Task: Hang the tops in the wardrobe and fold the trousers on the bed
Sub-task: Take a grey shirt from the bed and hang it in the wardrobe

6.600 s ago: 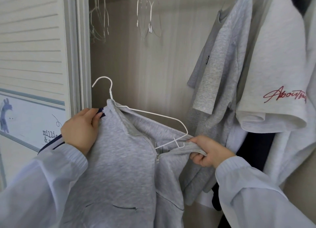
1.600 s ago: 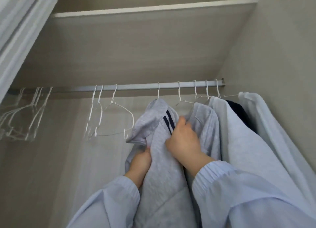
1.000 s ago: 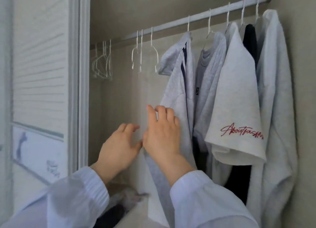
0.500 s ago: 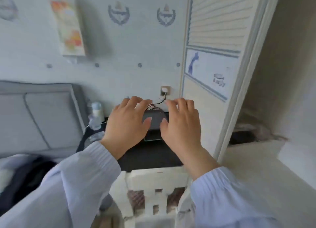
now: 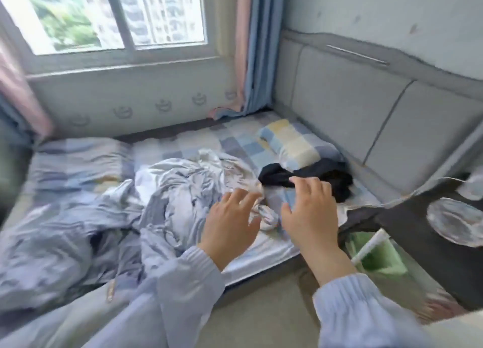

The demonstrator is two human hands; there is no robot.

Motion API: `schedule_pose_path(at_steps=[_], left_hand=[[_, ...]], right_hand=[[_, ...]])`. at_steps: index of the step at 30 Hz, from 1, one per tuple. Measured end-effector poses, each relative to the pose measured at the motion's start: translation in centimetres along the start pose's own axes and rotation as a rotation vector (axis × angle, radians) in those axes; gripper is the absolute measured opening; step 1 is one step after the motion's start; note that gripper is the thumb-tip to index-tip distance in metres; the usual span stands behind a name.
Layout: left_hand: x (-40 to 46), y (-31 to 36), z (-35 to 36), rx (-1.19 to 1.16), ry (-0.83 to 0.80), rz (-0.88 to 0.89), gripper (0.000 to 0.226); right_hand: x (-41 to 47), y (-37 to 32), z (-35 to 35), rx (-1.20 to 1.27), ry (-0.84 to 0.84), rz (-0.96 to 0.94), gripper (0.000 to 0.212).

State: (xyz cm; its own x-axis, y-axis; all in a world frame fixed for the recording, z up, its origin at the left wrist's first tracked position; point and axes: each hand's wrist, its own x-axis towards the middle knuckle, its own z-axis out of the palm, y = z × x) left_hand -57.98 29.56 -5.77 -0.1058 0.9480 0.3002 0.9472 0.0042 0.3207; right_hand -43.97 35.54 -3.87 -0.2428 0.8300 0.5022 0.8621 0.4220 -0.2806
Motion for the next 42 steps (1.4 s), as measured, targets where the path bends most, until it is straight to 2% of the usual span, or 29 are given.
schedule_pose_path(at_steps=[4,8,17,24,31,34,38,40,42], left_hand=[[-1.9,-7.8,0.7,0.039,-0.059,-0.226,0.044],[-1.7,-15.3,2.6,0.045,-0.138,-0.349,0.041],[6.0,-29.3,8.4,0.062,-0.355,-0.479,0.036],[12.9,-39.0,20.1,-0.021,-0.438,-0.754,0.028],[15.2,-49.5,32.9,-0.026,-0.516,-0.93,0.03],[15.4,-53.0,38.4,-0.062,-0.509,-1.042,0.042],[16.1,-55.1,45.0,-0.099,-0.389,-1.037,0.072],[16.7,-55.2,47.2,-0.078,-0.42,-1.007,0.09],[17.1,-55.8,48.3,-0.036,-0.498,-0.998,0.089]], right_hand=[[1.2,-6.6,7.6,0.104,-0.204,-0.079,0.038],[2.1,-11.1,15.1,0.193,-0.385,-0.099,0.037],[7.6,-11.7,30.2,0.225,-0.683,0.073,0.029],[11.4,-10.3,45.8,0.175,-0.901,0.008,0.03],[11.9,-9.6,61.9,0.126,-1.057,-0.048,0.03],[11.2,-8.9,67.3,0.094,-1.099,-0.06,0.03],[10.5,-8.0,71.7,0.098,-1.102,-0.075,0.03],[10.4,-7.9,73.0,0.122,-1.1,-0.064,0.03],[10.1,-7.9,73.5,0.151,-1.135,-0.081,0.029]])
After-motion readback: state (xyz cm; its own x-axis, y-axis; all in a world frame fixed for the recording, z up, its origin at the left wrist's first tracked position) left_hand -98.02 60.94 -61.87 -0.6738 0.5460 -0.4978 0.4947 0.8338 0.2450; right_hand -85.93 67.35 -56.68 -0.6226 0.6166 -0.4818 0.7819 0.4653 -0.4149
